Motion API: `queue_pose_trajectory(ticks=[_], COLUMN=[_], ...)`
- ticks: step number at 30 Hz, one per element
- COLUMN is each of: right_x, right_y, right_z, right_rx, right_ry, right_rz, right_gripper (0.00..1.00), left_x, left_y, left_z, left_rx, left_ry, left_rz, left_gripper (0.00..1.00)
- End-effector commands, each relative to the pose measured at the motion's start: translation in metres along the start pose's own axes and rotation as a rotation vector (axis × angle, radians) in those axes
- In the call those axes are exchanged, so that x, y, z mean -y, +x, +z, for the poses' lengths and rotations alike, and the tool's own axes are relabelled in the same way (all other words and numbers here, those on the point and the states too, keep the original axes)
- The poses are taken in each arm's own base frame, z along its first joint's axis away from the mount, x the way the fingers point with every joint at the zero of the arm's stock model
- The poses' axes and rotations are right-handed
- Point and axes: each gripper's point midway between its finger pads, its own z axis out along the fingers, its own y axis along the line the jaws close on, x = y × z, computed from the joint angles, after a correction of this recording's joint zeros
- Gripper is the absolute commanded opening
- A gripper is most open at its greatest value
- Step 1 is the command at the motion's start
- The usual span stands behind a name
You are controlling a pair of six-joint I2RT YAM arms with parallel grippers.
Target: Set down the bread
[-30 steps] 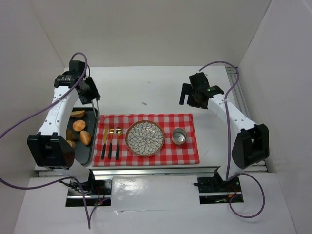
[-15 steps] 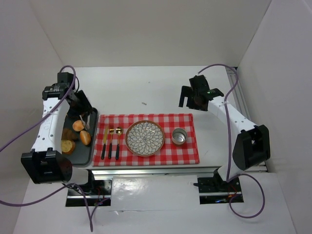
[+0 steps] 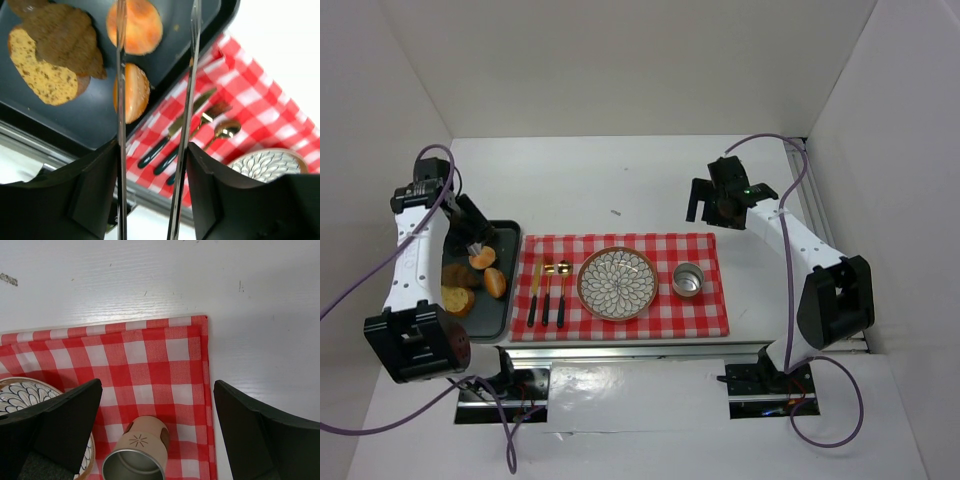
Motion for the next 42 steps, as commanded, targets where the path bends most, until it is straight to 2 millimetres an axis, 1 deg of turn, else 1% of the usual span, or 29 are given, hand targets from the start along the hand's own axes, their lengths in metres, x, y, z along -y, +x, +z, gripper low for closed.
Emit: queue_pose_trajectory(ticks=[1,3,5,6,7,9,10,11,12,13,14,15,17,18,19,20,22,24,25,26,27,28,32,34,36,38,39,42], right_x=[-0.005,-0.005,-0.003,-0.004,-0.004,-0.003,-0.003,-0.003,-0.003,-0.003,-0.004,-0.004,-0.005,-0.006,-0.011,-0.011,-0.013,-0.013,-0.013,-0.012,-0.012,-0.012,-0.012,-0.012,-0.012,-0.012,-0.011,-0.012], right_y=[-0.015,-0.015,-0.013,-0.015,-0.015,-0.012,-0.012,-0.012,-0.012,-0.012,-0.014,-0.014,-0.017,-0.014,-0.018,-0.018,-0.017,-0.017,-0.017,-0.018,-0.018,-0.018,-0.018,-0.018,-0.018,-0.018,-0.016,-0.016], right_z=[-0.007,-0.007,-0.007,-0.010,-0.010,-0.011,-0.011,-0.011,-0.011,-0.011,-0.009,-0.009,-0.010,-0.011,-0.013,-0.013,-0.014,-0.014,-0.014,-0.013,-0.013,-0.013,-0.013,-0.013,-0.013,-0.013,-0.010,-0.010], right_rx=[0.063,0.063,0.054,0.062,0.063,0.053,0.053,0.053,0.053,0.053,0.052,0.052,0.060,0.046,0.051,0.051,0.045,0.044,0.044,0.048,0.049,0.049,0.049,0.049,0.049,0.049,0.040,0.040], right_ry=[-0.032,-0.032,-0.028,-0.032,-0.032,-0.028,-0.028,-0.028,-0.028,-0.028,-0.027,-0.027,-0.031,-0.039,-0.056,-0.056,-0.068,-0.069,-0.069,-0.061,-0.060,-0.060,-0.060,-0.060,-0.060,-0.060,-0.056,-0.057], right_rz=[0.010,0.010,0.009,0.010,0.010,0.008,0.008,0.008,0.008,0.008,0.008,0.008,0.009,0.008,0.019,0.020,0.019,0.028,0.028,0.029,0.029,0.029,0.029,0.029,0.029,0.029,0.028,0.037], right_gripper=[1.00,1.00,1.00,1.00,1.00,1.00,1.00,1.00,1.00,1.00,1.00,1.00,1.00,1.00,1.00,1.00,1.00,1.00,1.00,1.00,1.00,1.00,1.00,1.00,1.00,1.00,1.00,1.00], left_x=[-0.002,0.001,0.001,0.005,0.004,-0.001,0.001,0.001,-0.001,-0.001,-0.005,-0.006,-0.005,0.000,-0.002,-0.002,-0.001,-0.001,-0.002,-0.005,-0.003,-0.005,-0.003,-0.001,0.001,0.001,0.002,0.003], left_y=[-0.024,-0.030,-0.030,-0.032,-0.038,-0.042,-0.042,-0.041,-0.045,-0.044,-0.046,-0.053,-0.050,-0.050,-0.049,-0.047,-0.045,-0.045,-0.042,-0.038,-0.043,-0.038,-0.037,-0.037,-0.037,-0.039,-0.036,-0.032], left_z=[0.003,0.009,0.017,0.017,0.020,0.028,0.028,0.032,0.032,0.036,0.037,0.037,0.045,0.049,0.054,0.064,0.069,0.069,0.067,0.070,0.067,0.070,0.070,0.066,0.058,0.055,0.054,0.056], left_rx=[0.096,0.104,0.094,0.098,0.118,0.106,0.100,0.086,0.099,0.088,0.094,0.116,0.098,0.084,0.066,0.030,0.002,0.002,0.003,-0.005,0.019,0.006,0.001,0.005,0.015,0.018,0.006,-0.017], left_ry=[0.021,0.042,0.046,0.071,0.075,0.067,0.079,0.072,0.074,0.068,0.056,0.063,0.082,0.104,0.103,0.085,0.083,0.083,0.084,0.069,0.082,0.075,0.084,0.099,0.117,0.119,0.123,0.124], left_rz=[-0.093,-0.126,-0.166,-0.166,-0.191,-0.212,-0.211,-0.211,-0.219,-0.219,-0.238,-0.247,-0.253,-0.238,-0.246,-0.247,-0.247,-0.247,-0.257,-0.257,-0.256,-0.257,-0.257,-0.256,-0.255,-0.246,-0.246,-0.246], left_gripper=[0.65,0.63,0.62,0.62,0.60,0.60,0.60,0.60,0.60,0.60,0.60,0.60,0.60,0.62,0.62,0.62,0.62,0.62,0.62,0.62,0.62,0.60,0.59,0.59,0.60,0.60,0.60,0.60])
